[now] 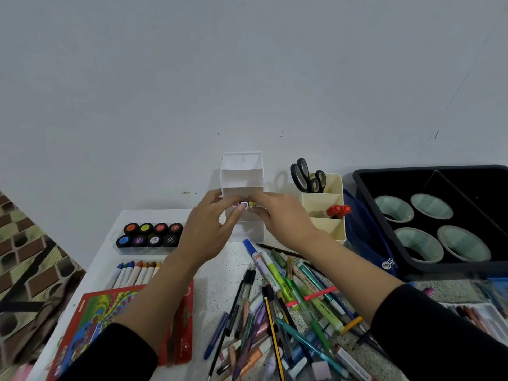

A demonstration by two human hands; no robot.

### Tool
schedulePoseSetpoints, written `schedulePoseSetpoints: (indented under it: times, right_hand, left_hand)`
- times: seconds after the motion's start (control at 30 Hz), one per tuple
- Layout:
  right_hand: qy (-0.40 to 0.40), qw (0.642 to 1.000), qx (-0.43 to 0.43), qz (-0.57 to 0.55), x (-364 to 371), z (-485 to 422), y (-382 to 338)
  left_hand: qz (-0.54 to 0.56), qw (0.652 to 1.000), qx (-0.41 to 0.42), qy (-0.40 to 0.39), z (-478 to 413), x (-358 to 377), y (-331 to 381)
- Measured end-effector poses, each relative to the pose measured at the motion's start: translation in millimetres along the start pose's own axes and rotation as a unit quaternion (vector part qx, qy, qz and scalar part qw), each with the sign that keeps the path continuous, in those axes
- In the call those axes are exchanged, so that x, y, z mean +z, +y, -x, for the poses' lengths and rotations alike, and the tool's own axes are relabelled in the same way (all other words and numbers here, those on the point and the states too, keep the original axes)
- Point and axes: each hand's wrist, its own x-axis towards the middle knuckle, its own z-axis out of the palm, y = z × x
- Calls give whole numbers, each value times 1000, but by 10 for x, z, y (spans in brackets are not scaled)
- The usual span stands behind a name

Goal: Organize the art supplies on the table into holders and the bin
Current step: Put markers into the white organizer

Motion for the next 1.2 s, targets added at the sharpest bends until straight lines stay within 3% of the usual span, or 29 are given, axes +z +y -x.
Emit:
schedulePoseSetpoints:
  times: [0.57,0.83,1.03,1.1,1.2]
  right_hand:
    - [-13,995,-13,98,132,-85,23]
    - [-24,994,6,108,52,-52,-44]
    - [114,993,6,39,-164,333,-243]
    - [77,996,54,7,-274,503,-254]
    - [-117,981,154,1,-470,778,-202]
  left_hand:
    - [105,987,-61,107,-80,94,0]
    - [98,990,-42,90,-47,95,-26]
    - [77,995,-55,43,113,182,-32]
    - [80,995,-60,27,152,183,-36]
    - [75,995,-50,29,150,144,-15]
